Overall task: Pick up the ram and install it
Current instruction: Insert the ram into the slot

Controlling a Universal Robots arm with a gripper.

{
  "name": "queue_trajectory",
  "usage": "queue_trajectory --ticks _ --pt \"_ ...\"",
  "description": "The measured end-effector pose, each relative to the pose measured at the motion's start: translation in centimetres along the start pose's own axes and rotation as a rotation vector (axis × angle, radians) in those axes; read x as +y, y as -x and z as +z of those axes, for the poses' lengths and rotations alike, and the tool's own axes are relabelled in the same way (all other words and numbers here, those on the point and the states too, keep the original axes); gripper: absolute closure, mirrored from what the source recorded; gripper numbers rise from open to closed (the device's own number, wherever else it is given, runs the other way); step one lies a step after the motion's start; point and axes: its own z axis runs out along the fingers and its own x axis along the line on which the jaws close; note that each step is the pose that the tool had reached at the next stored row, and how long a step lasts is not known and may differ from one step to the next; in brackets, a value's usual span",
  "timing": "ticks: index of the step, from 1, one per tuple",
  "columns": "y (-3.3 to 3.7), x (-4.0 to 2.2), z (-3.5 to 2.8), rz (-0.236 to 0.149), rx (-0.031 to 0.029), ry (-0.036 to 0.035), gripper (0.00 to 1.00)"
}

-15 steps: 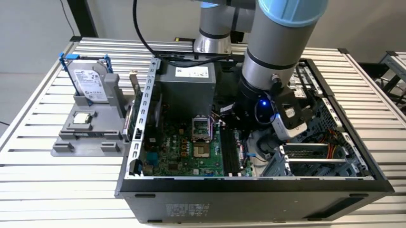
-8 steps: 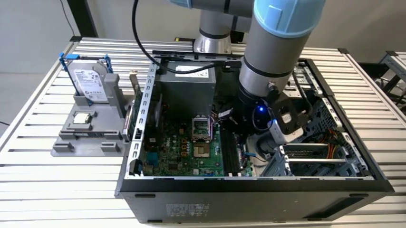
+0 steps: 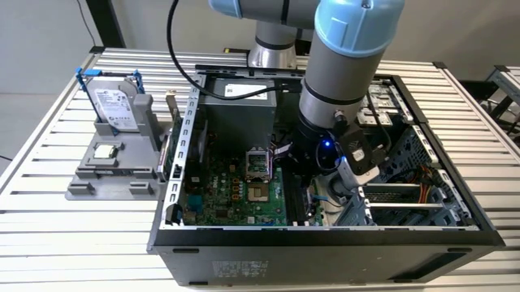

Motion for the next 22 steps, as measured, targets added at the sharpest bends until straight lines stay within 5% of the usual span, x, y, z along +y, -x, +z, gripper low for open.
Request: queue_trajectory --ticks 5,22 --pt "0.07 0.21 0.77 0.0 0.0 0.0 1.0" --pt "0.35 0.07 0.93 0.013 0.0001 -0.0006 1.0"
